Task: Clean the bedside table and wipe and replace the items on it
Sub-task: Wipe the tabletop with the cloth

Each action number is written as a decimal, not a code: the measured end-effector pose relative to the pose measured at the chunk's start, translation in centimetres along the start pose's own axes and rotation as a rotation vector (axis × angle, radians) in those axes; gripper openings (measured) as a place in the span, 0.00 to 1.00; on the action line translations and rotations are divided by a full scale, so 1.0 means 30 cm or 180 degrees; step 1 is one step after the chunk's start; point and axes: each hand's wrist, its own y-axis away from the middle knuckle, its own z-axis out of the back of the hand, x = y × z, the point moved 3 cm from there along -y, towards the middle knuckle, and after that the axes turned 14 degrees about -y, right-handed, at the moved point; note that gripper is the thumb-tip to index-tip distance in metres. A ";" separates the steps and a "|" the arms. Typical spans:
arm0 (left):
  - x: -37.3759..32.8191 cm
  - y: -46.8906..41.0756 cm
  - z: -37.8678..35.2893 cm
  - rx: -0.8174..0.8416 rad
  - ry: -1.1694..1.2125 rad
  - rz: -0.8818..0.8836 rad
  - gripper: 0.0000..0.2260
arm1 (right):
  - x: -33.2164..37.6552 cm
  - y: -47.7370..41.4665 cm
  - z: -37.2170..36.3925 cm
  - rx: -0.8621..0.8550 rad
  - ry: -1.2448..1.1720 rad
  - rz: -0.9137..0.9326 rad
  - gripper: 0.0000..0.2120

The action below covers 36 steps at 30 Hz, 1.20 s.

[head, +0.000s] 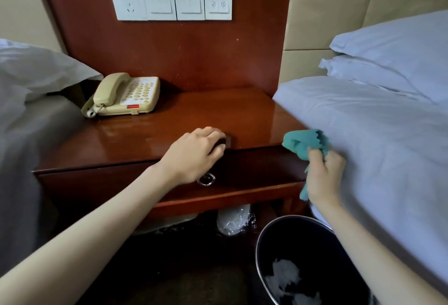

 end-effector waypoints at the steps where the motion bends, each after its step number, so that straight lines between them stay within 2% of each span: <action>1: -0.008 -0.001 -0.010 -0.0007 -0.0016 0.0033 0.16 | -0.010 0.033 0.008 0.0001 -0.0191 -0.0144 0.15; 3: -0.010 0.007 -0.028 -0.0079 -0.0094 0.0083 0.18 | -0.033 0.123 0.006 0.0257 -0.0404 -0.0304 0.12; 7: -0.007 0.033 -0.054 -0.0160 -0.0431 0.0049 0.20 | -0.097 0.297 -0.027 0.1426 -0.0195 -0.0251 0.08; 11: -0.011 0.042 -0.062 -0.0189 -0.0493 0.0079 0.21 | -0.205 0.401 -0.042 0.2464 0.0762 -0.0020 0.08; 16: -0.010 0.050 -0.070 -0.0213 -0.0566 0.0052 0.21 | -0.334 0.429 -0.041 0.3111 0.1722 0.0537 0.13; 18: -0.006 0.049 -0.071 -0.0215 -0.0563 0.0030 0.22 | -0.391 0.439 -0.046 0.3535 0.2156 0.0521 0.14; 20: -0.005 0.050 -0.072 -0.0222 -0.0568 0.0039 0.21 | -0.419 0.450 -0.054 0.3857 0.2274 0.0246 0.19; 29: -0.005 0.046 -0.073 -0.0191 -0.0490 0.0014 0.21 | -0.375 0.437 -0.093 0.4234 0.2075 -0.0111 0.30; 31: -0.004 0.045 -0.073 -0.0144 -0.0440 0.0000 0.22 | -0.357 0.428 -0.098 0.4262 0.1907 -0.0233 0.29; 36: -0.006 0.044 -0.067 -0.0078 -0.0378 0.0001 0.22 | -0.323 0.407 -0.101 0.4121 0.1563 -0.0463 0.15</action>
